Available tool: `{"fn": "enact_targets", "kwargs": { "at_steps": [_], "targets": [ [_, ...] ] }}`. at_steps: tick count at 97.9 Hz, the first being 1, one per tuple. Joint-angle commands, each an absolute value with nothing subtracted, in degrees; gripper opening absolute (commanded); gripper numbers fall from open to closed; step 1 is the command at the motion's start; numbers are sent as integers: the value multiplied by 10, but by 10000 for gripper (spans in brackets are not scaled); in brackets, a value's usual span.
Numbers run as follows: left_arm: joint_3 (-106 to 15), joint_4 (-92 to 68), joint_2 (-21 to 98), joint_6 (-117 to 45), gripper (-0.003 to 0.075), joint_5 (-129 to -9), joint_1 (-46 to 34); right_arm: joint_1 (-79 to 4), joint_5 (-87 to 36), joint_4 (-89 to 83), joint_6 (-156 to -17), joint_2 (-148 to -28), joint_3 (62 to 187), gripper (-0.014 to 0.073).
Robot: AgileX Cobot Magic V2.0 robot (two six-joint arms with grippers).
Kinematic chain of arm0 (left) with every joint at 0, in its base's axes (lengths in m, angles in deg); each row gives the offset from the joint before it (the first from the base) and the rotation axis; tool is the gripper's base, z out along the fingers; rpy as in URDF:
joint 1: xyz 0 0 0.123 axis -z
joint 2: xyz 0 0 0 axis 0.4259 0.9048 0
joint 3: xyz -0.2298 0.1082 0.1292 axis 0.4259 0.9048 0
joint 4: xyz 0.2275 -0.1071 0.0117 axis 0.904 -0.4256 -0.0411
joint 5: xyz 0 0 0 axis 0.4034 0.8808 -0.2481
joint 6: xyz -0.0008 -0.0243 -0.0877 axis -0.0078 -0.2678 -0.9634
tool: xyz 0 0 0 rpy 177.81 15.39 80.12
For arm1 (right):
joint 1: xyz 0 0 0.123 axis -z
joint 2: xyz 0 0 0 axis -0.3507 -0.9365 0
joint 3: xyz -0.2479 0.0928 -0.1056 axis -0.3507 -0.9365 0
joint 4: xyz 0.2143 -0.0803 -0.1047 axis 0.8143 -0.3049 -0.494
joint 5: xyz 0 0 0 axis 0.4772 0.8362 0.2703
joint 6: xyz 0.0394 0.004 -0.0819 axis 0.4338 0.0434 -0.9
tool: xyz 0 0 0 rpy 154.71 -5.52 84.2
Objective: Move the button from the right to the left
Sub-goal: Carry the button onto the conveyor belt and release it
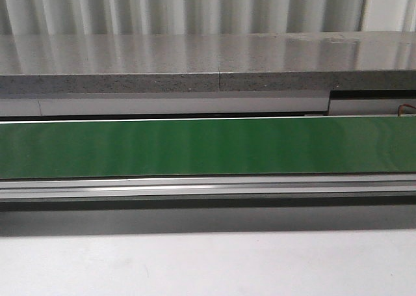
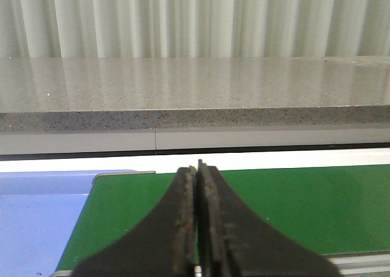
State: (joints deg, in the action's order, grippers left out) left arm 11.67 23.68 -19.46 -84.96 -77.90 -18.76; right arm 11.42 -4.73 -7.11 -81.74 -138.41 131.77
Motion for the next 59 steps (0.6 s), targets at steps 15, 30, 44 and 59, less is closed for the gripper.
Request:
{"fn": "enact_targets", "kwargs": {
  "at_steps": [15,30,44,59],
  "targets": [
    [131,237,-214,-855,-20,-825,-184,116,-60,-61,-825,-1358,1334,245],
    [131,237,-214,-855,-20,-825,-184,116,-58,-45,-825,-1351,1334,245],
    [131,237,-214,-855,-20,-825,-184,116,-55,-41,-825,-1318,1334,245],
    [131,237,-214,-855,-20,-825,-184,115,-27,-17,-825,-1263,1334,245]
  ]
}}
